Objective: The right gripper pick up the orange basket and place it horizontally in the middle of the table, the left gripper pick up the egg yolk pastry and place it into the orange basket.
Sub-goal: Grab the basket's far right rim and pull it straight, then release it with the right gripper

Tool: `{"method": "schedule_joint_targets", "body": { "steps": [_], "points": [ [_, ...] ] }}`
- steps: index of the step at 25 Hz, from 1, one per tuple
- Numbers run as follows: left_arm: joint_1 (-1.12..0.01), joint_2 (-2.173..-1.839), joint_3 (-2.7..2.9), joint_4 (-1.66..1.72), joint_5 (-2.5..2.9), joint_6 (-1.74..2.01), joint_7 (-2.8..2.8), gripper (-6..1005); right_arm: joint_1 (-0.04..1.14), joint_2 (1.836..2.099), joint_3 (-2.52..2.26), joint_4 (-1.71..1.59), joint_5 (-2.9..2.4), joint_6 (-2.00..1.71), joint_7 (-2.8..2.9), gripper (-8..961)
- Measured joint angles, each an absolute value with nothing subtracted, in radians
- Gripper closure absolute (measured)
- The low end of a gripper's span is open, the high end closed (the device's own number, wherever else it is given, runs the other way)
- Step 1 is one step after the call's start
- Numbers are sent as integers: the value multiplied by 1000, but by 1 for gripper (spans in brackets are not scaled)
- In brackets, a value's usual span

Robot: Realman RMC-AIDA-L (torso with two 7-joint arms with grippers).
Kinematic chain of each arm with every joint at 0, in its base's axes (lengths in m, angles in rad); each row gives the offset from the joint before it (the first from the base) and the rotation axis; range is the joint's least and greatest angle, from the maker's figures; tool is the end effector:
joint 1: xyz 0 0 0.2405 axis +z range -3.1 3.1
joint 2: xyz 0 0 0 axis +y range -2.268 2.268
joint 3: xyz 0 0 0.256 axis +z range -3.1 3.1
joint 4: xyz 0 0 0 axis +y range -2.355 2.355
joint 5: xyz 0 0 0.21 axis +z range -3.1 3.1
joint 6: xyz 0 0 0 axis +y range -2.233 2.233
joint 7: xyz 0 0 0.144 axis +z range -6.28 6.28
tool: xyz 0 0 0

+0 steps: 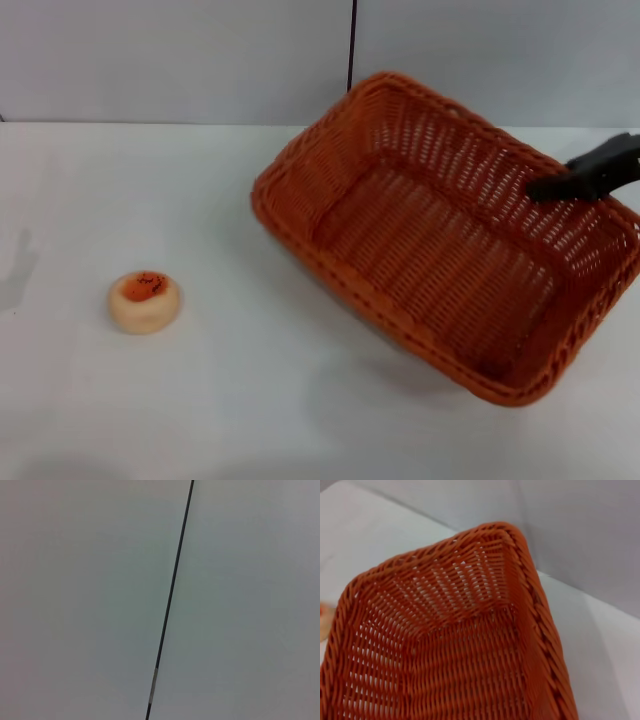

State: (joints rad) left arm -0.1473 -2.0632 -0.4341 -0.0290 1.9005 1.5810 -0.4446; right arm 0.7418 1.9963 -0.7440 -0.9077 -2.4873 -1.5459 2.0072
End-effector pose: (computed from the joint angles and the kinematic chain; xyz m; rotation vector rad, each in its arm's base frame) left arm -0.3867 0.2047 0.0300 -1.3948 -0.6314 -0.8715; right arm 0.2361 0.3939 0.0550 -2.6729 0.9492 -0.0173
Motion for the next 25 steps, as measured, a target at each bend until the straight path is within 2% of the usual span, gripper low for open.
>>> {"method": "schedule_joint_targets", "body": {
  "steps": [3,8,12,16,17,18,21,25],
  "points": [
    [-138,-2063,-434,-29,1900,1584,-440,180,744,1999,-744,-941,-2435,-1596,1885,805],
    [-126,-2063,-434,-29,1901,1594,-439,182,746,1978,-743,-975,-2377,-1679,1678,805],
    [-116,-2063,-434,-30,1901,1621,-439,183,749,1972,-741,-976,-2354,-1688,1585,806],
    [-112,-2063,-434,-32,1904,1654,-439,184,771,1945,-750,-925,-2344,-1699,1505,804],
    [-112,-2063,-434,-32,1904,1654,-439,184,771,1945,-750,-925,-2344,-1699,1505,804],
    [-112,-2063,-433,-32,1905,1664,-439,185,787,1931,-758,-885,-2344,-1702,1480,803],
    [-112,-2064,-431,-31,1906,1673,-438,185,796,1925,-764,-855,-2344,-1702,1449,802],
    [-112,-2065,-428,-36,1908,1677,-437,186,806,1933,-781,-825,-2347,-1687,1387,800]
  ]
}}
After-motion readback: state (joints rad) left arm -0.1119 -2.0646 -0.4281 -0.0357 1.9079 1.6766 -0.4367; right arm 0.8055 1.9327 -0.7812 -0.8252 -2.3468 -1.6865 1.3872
